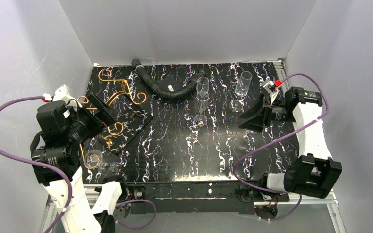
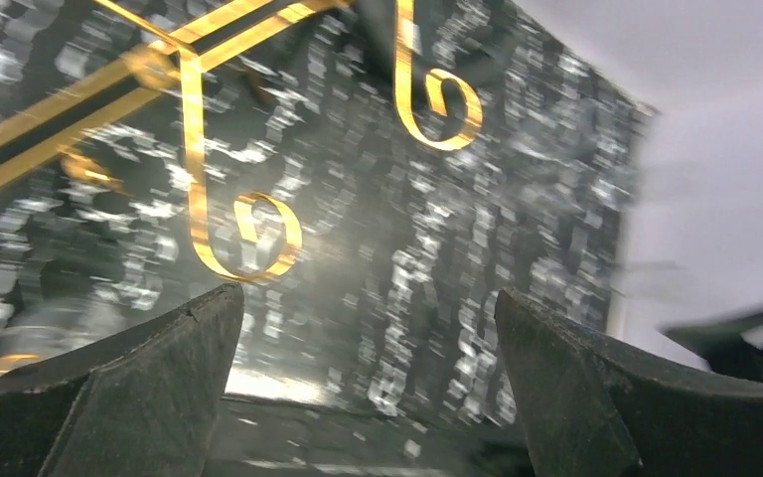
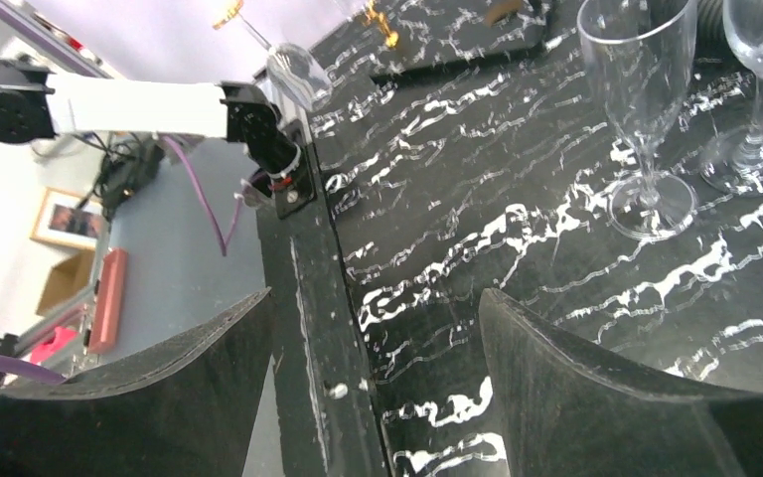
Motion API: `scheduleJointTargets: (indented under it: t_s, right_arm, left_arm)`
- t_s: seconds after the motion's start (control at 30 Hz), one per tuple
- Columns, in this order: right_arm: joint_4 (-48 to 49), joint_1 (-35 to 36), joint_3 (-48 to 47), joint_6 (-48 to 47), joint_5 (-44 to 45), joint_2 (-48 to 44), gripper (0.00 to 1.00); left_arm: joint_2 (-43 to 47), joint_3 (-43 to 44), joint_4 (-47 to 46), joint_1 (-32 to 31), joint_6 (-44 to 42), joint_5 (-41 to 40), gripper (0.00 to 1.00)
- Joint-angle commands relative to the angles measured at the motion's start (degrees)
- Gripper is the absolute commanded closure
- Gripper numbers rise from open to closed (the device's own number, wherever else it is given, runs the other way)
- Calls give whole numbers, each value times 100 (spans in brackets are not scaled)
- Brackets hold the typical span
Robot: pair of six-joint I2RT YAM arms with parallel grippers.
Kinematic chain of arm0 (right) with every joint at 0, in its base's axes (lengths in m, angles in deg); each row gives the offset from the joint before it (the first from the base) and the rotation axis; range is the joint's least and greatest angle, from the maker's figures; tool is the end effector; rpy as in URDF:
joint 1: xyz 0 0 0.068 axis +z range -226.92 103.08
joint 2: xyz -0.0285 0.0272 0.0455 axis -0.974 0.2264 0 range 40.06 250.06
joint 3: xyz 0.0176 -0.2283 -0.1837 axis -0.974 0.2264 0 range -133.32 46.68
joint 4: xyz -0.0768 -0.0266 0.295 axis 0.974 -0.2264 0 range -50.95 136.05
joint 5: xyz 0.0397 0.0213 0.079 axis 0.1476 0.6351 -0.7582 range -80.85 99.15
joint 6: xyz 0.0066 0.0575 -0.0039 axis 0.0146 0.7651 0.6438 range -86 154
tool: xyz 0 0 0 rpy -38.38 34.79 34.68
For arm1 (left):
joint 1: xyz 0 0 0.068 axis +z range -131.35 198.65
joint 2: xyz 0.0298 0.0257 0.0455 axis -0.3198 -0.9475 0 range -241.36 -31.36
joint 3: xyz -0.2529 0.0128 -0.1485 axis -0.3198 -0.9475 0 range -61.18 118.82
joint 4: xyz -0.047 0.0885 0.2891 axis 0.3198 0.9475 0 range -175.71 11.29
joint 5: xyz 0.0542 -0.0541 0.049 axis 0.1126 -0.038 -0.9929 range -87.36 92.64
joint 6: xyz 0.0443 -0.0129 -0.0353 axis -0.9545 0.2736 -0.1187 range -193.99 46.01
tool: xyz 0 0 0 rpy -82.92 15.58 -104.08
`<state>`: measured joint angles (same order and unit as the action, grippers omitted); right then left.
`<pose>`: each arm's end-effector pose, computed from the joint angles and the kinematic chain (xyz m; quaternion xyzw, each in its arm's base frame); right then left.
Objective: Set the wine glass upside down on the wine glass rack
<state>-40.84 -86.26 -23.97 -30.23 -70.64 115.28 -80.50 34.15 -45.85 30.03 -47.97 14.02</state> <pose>0.2445 0.0012 0.3445 -0.3463 0.6846 0.5195 0.3763 0.1059 0.0130 0.5942 -0.1428 0.6524 -0.1601 0.7269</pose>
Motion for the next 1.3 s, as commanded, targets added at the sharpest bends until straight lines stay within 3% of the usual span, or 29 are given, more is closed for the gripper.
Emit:
scheduleJointTargets:
  t_s: [0.0, 0.17, 0.33, 0.43, 0.57, 0.67, 0.8, 0.87, 1.03, 1.27]
  right_arm:
    - [-21, 43, -680, 813, 856, -457, 18]
    - [1504, 55, -1111, 2714, 2121, -928, 18]
    - [1928, 55, -1850, 3653, 3142, -853, 19]
    - [2335, 49, -2013, 4301, 3968, -847, 19]
    - [2831, 40, -2016, 5204, 5330, -839, 18]
    - [2905, -58, -1999, 5555, 6167, -676, 18]
    - [2678, -357, -2015, 5582, 5983, -213, 24]
    - [2550, -431, -2090, 5507, 5944, 13, 32]
    - [2436, -463, -2236, 5293, 5958, 397, 40]
    - [2298, -455, -2405, 5156, 5817, 862, 55]
  left_arm:
    - [-169, -29, -7, -334, 1323, 2076, 2]
    - [-233, 44, -37, -1025, 1329, 2585, 2]
    - [-345, -83, -31, -2059, 1152, 2477, 2]
    - [-544, -284, -31, -3426, 872, 1733, 2]
    - [-1005, -319, 99, -5566, 237, -171, 2]
    - [-1394, -338, 133, -6501, 11, -1138, 2]
    - [-1417, -923, -194, -6779, -53, -1736, 2]
    - [-1147, -1448, -651, -6791, -31, -1887, 2]
    - [-360, -2692, -1634, -6791, 253, -2070, 2]
    - [-292, -3045, -1751, -6787, 729, -1816, 2]
